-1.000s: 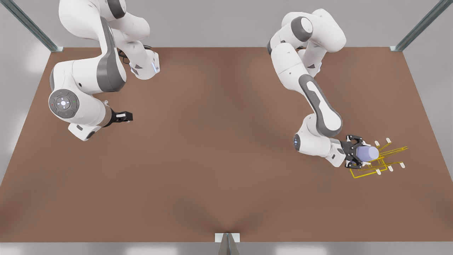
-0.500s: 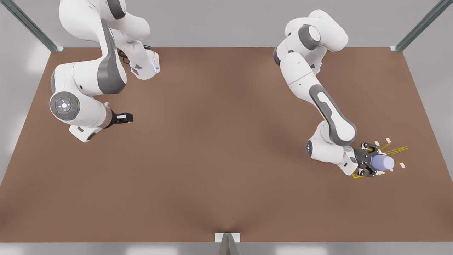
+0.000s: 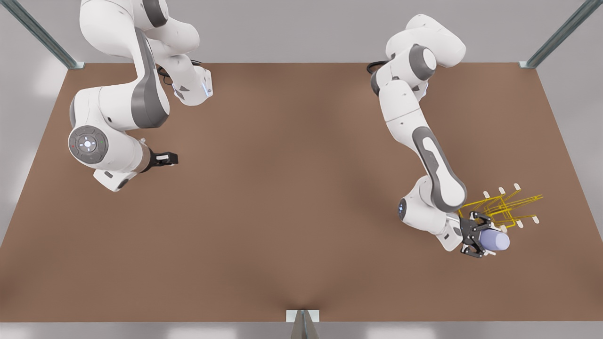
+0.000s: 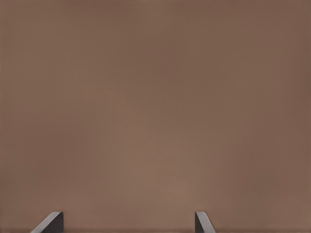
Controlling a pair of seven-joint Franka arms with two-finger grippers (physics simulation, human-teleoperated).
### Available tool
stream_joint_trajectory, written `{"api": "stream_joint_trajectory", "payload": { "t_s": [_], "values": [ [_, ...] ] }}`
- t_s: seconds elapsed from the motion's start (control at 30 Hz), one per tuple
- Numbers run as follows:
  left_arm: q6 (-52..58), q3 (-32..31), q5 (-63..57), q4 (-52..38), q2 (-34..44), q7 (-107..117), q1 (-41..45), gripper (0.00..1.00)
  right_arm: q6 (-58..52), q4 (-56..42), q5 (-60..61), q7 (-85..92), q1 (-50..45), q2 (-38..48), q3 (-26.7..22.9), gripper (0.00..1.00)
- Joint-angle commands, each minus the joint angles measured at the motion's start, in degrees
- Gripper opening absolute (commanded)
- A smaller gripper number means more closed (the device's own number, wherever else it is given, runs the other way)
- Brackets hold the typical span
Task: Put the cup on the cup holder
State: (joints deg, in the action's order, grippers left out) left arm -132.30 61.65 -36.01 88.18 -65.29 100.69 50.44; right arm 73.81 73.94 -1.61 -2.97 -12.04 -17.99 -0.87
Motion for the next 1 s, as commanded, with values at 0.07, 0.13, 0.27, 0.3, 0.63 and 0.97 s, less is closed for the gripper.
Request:
{"api": "stream_joint_trajectory", "payload": {
  "t_s": [0.07,0.13,0.27,0.3,0.63,0.97],
  "values": [
    [0.38,-0.3,-1.43,0.85,-0.19,5.48,-1.05,0.65,-0.86,-2.13,-0.58,0.42,-0.44,-0.56,-0.18,1.0],
    [0.38,1.63,-1.52,2.87,-0.1,4.78,-1.14,0.65,-0.96,-2.66,-3.12,-0.72,-0.18,-0.82,-0.45,1.0],
    [0.38,2.95,-1.7,5.34,0.08,4.6,-2.89,0.65,-1.22,-6.27,-7.53,0.24,16.6,-0.64,-0.89,1.0],
    [0.29,2.86,-1.96,5.25,0.16,4.69,-3.33,0.65,-0.69,-6.26,-4.2,0.51,19.07,-0.64,-0.71,1.0],
    [0.2,1.01,-1.7,4.98,0.34,7.77,-4.57,0.98,-0.6,-6.26,-4.54,0.25,18.81,-0.55,-0.71,1.0],
    [61.72,13.66,45.4,-19.18,25.21,-84.93,12.4,1.0,-1.13,-6.35,-4.45,-0.19,16.0,-0.47,-0.36,1.0]
  ]
}}
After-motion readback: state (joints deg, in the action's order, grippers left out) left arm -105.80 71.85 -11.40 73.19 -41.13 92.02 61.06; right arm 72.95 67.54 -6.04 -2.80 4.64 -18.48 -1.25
